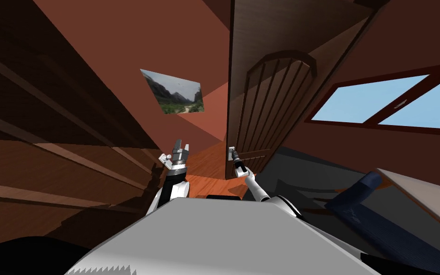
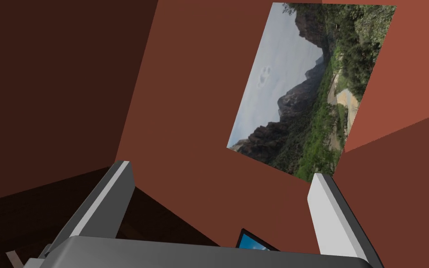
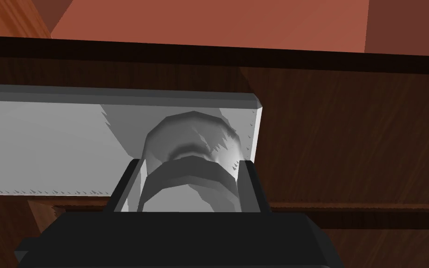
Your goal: Push the door open
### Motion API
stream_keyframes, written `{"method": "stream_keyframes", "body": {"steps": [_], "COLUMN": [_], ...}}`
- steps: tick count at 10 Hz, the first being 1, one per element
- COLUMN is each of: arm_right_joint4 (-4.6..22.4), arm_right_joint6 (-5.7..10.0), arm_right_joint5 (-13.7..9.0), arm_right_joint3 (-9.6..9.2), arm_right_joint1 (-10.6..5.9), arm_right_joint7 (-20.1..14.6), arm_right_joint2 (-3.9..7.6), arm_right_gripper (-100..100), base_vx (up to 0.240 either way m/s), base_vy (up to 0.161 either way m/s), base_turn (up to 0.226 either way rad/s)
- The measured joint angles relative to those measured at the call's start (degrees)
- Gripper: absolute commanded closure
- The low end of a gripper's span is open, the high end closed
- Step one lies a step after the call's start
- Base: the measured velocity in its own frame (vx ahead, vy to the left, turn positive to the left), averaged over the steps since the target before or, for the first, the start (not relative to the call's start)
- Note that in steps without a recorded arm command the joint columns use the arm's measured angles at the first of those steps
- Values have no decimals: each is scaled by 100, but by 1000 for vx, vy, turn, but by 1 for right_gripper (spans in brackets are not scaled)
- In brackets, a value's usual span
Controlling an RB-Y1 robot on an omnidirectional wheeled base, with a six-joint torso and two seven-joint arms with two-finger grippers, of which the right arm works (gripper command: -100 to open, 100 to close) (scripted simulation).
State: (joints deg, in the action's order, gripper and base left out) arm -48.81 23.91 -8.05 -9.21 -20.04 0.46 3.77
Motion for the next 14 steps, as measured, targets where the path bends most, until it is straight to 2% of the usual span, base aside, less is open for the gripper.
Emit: {"method": "stream_keyframes", "body": {"steps": [2, 4, 6, 8, 9, 10, 11, 12, 14], "arm_right_joint4": [12, 91, 37, 94, 12, 100, 157, 78, 148], "arm_right_joint6": [-10, 2, -61, 1, -38, -23, 16, -21, -4], "arm_right_joint5": [1, 0, -1, -5, -4, -10, -17, -26, -61], "arm_right_joint3": [-6, 12, 69, 170, 244, 334, 372, 429, 643], "arm_right_joint1": [18, 20, 79, 28, 53, -26, -84, -37, -83], "arm_right_joint7": [0, 19, 86, 176, 253, 333, 356, 377, 460], "arm_right_joint2": [-4, -22, -30, -48, -82, -115, -103, -74, -7], "arm_right_gripper": [100, 100, 100, 100, 100, 100, 100, 100, 100], "base_vx": [-5, 159, 182, 213, 189, 120, 152, 190, 208], "base_vy": [-1, 55, 71, 80, 103, 73, 84, 72, 120], "base_turn": [-2, -54, -48, -84, -91, -54, -100, -186, -165]}}
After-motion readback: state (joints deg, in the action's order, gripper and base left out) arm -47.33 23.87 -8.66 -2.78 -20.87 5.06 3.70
